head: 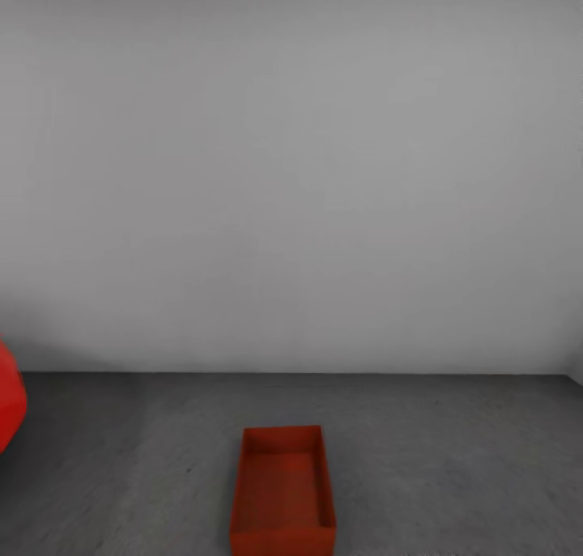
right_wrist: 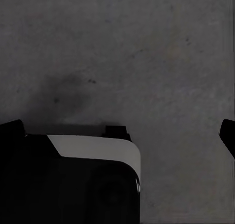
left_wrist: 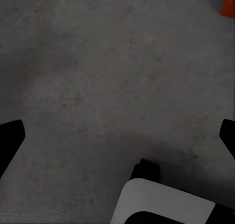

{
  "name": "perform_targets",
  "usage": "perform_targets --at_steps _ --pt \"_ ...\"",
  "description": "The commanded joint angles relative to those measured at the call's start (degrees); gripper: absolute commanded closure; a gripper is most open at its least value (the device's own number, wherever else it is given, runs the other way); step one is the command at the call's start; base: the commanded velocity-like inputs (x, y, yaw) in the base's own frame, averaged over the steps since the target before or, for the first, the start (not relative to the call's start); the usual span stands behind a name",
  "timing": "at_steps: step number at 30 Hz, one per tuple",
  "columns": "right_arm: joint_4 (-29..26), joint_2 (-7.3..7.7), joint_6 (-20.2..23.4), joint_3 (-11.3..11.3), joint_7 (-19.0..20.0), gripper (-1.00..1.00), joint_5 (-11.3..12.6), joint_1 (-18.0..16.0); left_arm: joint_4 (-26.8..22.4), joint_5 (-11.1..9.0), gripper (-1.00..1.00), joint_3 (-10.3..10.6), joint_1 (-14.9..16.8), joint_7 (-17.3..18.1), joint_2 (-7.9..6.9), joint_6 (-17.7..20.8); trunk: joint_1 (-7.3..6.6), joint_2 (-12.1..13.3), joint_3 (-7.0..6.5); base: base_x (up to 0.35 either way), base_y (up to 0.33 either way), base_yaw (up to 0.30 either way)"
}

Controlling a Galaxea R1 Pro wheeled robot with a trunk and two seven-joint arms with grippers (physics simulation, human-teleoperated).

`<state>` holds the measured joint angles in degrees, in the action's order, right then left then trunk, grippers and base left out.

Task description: Move the two storage containers from the living room to the garage. In the garage, place one container on the floor and stack the other container on top of it (either order is fine).

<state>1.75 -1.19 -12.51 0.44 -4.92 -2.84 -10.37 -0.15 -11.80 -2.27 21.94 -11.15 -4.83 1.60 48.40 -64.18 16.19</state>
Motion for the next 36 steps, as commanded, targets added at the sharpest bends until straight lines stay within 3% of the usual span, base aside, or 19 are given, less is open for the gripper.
perform_targets --at_steps 1,36 --pt "0.19 0.03 -0.25 0.07 -0.28 -1.0 -0.36 -0.09 -0.02 -0.15 -1.0 -0.2 0.03 -0.1 -0.01 0.16 0.0 -0.04 0.07 0.0 0.0 -0.278" --pt "0.19 -0.04 -0.29 0.09 -0.18 -1.0 -0.76 -0.09 -0.02 -0.14 -1.0 -0.2 0.03 -0.1 -0.01 0.16 0.0 -0.04 0.07 0.0 0.0 -0.297"
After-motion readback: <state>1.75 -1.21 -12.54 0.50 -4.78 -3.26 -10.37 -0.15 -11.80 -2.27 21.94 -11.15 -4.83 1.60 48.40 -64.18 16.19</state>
